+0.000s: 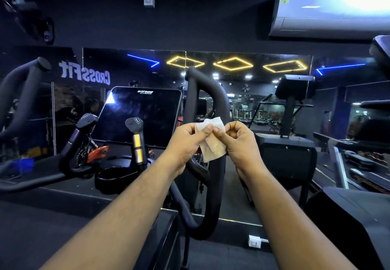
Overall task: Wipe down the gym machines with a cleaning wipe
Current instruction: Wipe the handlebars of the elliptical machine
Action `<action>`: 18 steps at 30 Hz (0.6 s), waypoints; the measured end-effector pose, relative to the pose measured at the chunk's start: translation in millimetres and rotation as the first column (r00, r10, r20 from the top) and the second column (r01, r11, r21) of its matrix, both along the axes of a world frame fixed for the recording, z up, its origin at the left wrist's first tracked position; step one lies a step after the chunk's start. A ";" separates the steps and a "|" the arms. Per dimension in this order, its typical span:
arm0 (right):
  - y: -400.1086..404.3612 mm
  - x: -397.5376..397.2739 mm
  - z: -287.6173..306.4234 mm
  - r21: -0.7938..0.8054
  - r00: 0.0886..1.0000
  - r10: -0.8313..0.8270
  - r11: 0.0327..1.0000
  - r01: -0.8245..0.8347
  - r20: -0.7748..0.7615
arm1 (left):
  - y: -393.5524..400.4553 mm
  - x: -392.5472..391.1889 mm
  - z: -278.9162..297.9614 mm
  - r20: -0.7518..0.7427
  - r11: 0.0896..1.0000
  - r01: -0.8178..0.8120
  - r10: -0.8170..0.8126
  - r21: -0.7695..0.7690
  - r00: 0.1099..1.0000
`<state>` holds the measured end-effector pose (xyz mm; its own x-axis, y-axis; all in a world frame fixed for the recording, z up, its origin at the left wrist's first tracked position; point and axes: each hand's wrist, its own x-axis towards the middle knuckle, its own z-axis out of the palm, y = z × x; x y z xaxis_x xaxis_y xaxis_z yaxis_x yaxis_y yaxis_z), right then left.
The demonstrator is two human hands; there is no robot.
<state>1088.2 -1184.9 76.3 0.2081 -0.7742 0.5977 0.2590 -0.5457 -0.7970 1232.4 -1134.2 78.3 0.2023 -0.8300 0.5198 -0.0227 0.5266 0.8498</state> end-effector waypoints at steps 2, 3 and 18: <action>3.5 -3.9 1.2 0.049 0.997 0.077 0.996 -0.078 0.022 | -0.3 1.7 -0.5 0.011 0.998 -0.053 0.053 -0.014 0.999; 5.3 -6.6 1.5 0.075 0.992 0.121 0.990 -0.123 0.028 | 0.0 2.6 -0.1 0.019 0.998 -0.067 0.067 -0.007 0.998; 13.6 -25.9 -2.1 0.117 0.992 0.115 0.987 -0.109 -0.050 | -0.5 3.7 -5.7 0.073 0.988 -0.152 0.151 0.001 0.986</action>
